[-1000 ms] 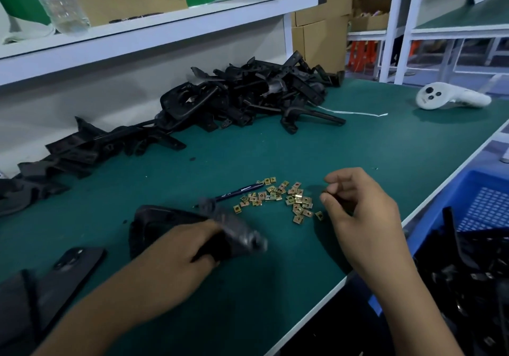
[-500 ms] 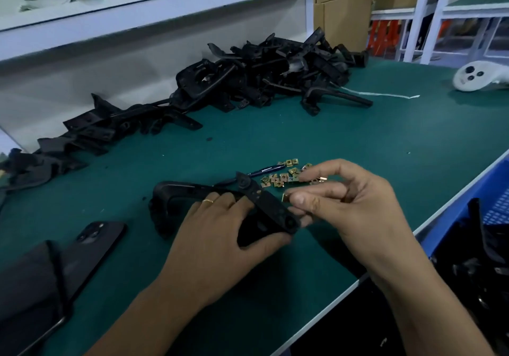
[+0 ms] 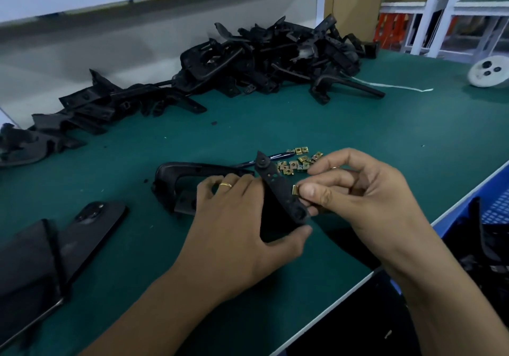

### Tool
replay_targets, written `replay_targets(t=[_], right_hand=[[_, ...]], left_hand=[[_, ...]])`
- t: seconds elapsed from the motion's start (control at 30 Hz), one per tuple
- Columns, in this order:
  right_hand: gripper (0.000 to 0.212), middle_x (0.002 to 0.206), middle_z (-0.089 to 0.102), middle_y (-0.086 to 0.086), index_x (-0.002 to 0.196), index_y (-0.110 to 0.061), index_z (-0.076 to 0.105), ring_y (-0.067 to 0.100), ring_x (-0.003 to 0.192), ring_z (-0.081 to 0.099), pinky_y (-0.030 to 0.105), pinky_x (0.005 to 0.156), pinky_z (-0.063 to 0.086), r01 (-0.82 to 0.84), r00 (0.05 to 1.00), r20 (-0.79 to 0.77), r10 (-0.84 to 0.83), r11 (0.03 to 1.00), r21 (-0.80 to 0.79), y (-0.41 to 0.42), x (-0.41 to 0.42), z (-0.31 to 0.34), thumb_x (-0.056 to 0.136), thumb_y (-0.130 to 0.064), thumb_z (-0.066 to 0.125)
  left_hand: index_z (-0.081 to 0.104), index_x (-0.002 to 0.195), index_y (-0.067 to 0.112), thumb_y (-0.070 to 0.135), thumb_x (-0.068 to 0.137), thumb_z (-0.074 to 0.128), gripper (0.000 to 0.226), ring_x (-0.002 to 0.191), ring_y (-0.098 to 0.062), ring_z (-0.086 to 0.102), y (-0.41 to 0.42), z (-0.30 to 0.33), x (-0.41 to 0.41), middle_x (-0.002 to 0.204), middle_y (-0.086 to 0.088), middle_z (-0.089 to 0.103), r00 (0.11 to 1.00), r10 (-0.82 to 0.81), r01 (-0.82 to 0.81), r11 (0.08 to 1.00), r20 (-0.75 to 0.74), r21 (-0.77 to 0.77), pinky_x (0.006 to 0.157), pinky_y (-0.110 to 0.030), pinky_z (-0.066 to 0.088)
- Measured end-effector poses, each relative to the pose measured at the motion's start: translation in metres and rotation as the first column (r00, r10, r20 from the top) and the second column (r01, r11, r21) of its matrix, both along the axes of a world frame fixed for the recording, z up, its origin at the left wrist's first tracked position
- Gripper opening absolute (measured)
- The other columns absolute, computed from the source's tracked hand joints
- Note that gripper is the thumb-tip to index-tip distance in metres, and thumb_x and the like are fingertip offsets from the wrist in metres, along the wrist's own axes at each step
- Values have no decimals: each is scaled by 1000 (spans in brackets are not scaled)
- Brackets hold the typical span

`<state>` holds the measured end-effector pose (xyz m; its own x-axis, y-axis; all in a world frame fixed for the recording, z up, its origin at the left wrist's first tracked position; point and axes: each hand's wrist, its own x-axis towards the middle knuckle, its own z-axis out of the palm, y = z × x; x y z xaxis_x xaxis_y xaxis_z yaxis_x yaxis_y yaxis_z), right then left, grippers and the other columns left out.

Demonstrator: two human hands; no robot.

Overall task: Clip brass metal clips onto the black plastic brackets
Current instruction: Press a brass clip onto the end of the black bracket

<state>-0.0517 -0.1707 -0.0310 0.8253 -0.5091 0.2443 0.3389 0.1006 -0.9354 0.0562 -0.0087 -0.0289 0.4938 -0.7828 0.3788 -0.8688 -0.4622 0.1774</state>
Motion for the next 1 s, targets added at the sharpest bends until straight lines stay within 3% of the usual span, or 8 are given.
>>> replay_targets(t=[0.13,0.27,0.43,0.6,0.77,1.0], right_hand=[[23,93,75,10,103,-7,71,19,83,70,22,78,56,-53,998,28,56,992,-114,0,-5,0,81,-10,78],[19,87,74,11,99,-7,73,18,77,70,21,75,56,-9,1000,29,11,998,-63,0,-4,0,81,-11,78],[21,84,75,18,96,-11,75,24,76,74,26,70,58,-9,1000,2,8,998,69,-1,-5,3,76,-13,82],[24,81,75,20,92,-10,74,26,74,76,27,66,59,-1,1000,-14,3,993,116,6,-2,4,71,-14,86],[27,75,74,19,91,-3,68,26,69,75,27,63,59,20,1000,-24,-18,996,83,11,1,2,70,-11,85],[25,73,72,17,92,-1,68,25,67,73,28,64,58,-5,1000,-19,7,997,72,8,0,2,73,-8,83]], left_hand=[[56,96,24,72,74,53,54,98,-19,54,0,2,1,91,10,54,994,-43,35,996,101,79,113,-52,32],[52,98,18,64,69,56,54,104,-21,54,1,2,0,95,6,51,982,-131,112,984,140,136,119,-58,24],[53,132,8,57,70,52,79,131,-22,48,2,3,2,120,1,56,979,-124,97,981,164,167,125,-59,10],[43,145,6,55,73,50,88,144,-25,40,1,0,3,131,-2,53,979,-133,104,978,155,184,125,-61,9],[39,139,15,53,73,51,77,148,-29,34,3,-2,6,132,-3,51,979,-147,120,976,139,182,124,-64,10],[44,135,2,44,73,50,76,154,-25,26,4,1,6,134,-7,50,978,-170,154,979,120,131,126,-62,6]])
